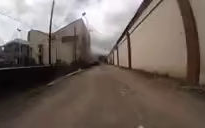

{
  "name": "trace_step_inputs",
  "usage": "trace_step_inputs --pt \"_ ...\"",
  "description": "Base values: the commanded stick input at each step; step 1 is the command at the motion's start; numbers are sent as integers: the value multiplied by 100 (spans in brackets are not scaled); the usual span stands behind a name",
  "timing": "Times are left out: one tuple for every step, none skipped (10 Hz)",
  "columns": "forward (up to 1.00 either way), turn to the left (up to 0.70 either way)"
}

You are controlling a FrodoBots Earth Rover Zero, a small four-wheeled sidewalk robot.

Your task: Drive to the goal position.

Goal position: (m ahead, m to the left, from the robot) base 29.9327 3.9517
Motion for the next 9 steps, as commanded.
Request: trace_step_inputs --pt "100 0" --pt "100 0" --pt "100 0" --pt "100 0" --pt "100 0" --pt "100 0" --pt "100 0" --pt "100 0" --pt "100 0"
